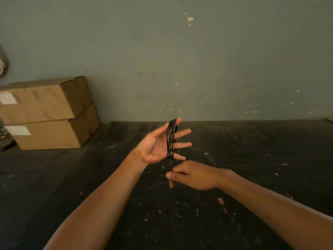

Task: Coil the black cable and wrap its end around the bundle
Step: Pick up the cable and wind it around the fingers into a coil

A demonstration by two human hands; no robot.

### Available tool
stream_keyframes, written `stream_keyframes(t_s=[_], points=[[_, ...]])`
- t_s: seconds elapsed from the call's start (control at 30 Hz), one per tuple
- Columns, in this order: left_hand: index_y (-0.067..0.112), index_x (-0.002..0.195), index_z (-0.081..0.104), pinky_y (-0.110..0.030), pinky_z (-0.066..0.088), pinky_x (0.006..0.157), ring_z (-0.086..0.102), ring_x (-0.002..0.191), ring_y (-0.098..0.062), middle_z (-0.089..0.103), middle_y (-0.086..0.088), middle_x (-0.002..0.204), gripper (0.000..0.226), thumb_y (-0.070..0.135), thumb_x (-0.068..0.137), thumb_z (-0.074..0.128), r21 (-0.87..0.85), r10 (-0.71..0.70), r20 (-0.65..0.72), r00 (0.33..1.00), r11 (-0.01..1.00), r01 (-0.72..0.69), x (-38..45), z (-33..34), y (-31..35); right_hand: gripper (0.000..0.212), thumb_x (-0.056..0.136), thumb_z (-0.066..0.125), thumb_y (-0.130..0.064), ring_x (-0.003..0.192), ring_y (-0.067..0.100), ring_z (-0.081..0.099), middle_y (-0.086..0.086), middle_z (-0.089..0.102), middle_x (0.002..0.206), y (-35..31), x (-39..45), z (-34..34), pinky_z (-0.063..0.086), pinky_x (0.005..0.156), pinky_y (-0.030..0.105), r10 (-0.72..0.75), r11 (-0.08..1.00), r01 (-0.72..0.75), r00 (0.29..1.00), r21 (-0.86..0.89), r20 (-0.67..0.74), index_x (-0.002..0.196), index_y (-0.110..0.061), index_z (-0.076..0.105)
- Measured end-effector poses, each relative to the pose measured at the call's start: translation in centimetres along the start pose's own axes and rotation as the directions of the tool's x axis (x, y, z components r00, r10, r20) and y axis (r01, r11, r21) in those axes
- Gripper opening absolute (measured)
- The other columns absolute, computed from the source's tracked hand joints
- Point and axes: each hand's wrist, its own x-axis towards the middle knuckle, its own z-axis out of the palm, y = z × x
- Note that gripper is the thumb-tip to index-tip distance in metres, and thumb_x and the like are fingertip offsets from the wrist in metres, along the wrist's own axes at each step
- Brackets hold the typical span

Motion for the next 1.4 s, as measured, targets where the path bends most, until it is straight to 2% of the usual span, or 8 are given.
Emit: stream_keyframes(t_s=[0.13,0.23,0.33,0.57,0.8,1.0,1.17,1.4], points=[[0.033,0.136,0.058,-0.07,0.04,0.099,0.042,0.135,-0.047,0.044,-0.014,0.153,0.045,0.043,0.093,0.048,-0.008,0.003,-0.087,0.996,1.0,-0.004,0.0,-0.5,-0.6,0.033,0.1,0.05,-0.038,0.069,-0.009,0.059,-0.011,0.065,0.078,-1.3,-0.4,-1.9,0.043,0.066,0.013,-0.061,0.985,0.059,0.998,-0.162,-0.009,0.088,-0.016,0.07],[0.031,0.132,0.062,-0.065,0.038,0.104,0.055,0.124,-0.042,0.051,-0.015,0.147,0.041,0.04,0.094,0.048,-0.008,-0.025,-0.168,0.985,1.0,0.024,0.0,-1.0,-1.2,0.027,0.098,0.054,-0.034,0.059,0.002,0.057,-0.008,0.063,0.075,-2.5,-0.5,-3.5,0.046,0.063,0.025,-0.088,0.955,0.08,0.996,-0.286,-0.015,0.086,-0.015,0.069],[0.028,0.134,0.06,-0.059,0.052,0.086,0.067,0.108,-0.034,0.068,-0.013,0.126,0.043,0.039,0.093,0.053,0.011,-0.044,-0.165,0.985,0.999,0.046,-0.3,-1.6,-2.1,0.024,0.096,0.056,-0.034,0.061,0.007,0.059,-0.008,0.063,0.072,-3.5,-0.5,-5.9,0.048,0.063,0.029,-0.1,0.934,0.07,0.993,-0.35,-0.067,0.083,-0.018,0.068],[0.024,0.146,0.045,-0.076,0.025,0.105,0.04,0.137,-0.047,0.048,-0.013,0.15,0.055,0.042,0.094,0.046,0.074,-0.153,-0.168,0.974,0.983,0.167,-0.6,-1.4,-2.6,0.018,0.091,0.064,-0.037,0.053,0.0,0.049,-0.008,0.061,0.068,-2.8,0.3,-10.3,0.031,0.053,0.018,-0.051,0.923,-0.032,0.978,-0.383,-0.205,0.09,-0.02,0.07],[0.033,0.138,0.055,-0.077,0.017,0.108,0.037,0.14,-0.045,0.046,-0.008,0.152,0.05,0.042,0.089,0.056,0.166,-0.249,-0.013,0.968,0.955,0.248,-1.4,-0.4,-2.2,0.015,0.081,0.076,-0.036,0.052,-0.005,0.049,-0.013,0.057,0.062,-1.0,1.4,-11.6,0.035,0.051,0.014,-0.078,0.956,-0.028,0.935,-0.292,-0.346,0.082,-0.024,0.068],[0.031,0.143,0.05,-0.076,0.024,0.107,0.032,0.142,-0.046,0.036,-0.012,0.158,0.051,0.039,0.092,0.055,0.131,-0.253,0.105,0.962,0.962,0.239,-2.2,0.2,-1.9,0.005,0.088,0.068,-0.028,0.05,-0.006,0.051,-0.024,0.061,0.059,1.9,1.2,-10.9,0.038,0.05,0.009,0.021,0.995,0.022,0.909,0.098,-0.416,0.086,-0.027,0.064],[0.032,0.14,0.052,-0.071,0.027,0.103,0.021,0.145,-0.049,0.029,-0.012,0.16,0.047,0.043,0.095,0.056,0.1,-0.187,0.247,0.951,0.981,0.167,-2.3,1.2,-1.4,0.011,0.094,0.06,-0.028,0.044,0.006,0.041,-0.009,0.053,0.052,5.7,1.5,-8.0,0.035,0.039,0.016,0.149,0.912,0.056,0.878,0.407,-0.454,0.089,-0.02,0.064],[0.031,0.141,0.052,-0.074,0.026,0.102,0.02,0.144,-0.051,0.025,-0.016,0.161,0.044,0.041,0.098,0.048,0.059,-0.086,0.26,0.962,0.996,0.073,-1.2,1.8,0.6,0.028,0.103,0.041,-0.028,0.049,0.009,0.049,-0.006,0.052,0.059,8.3,2.8,1.3,0.042,0.048,0.024,0.191,0.947,-0.108,0.946,0.303,-0.262,0.089,-0.02,0.063]])
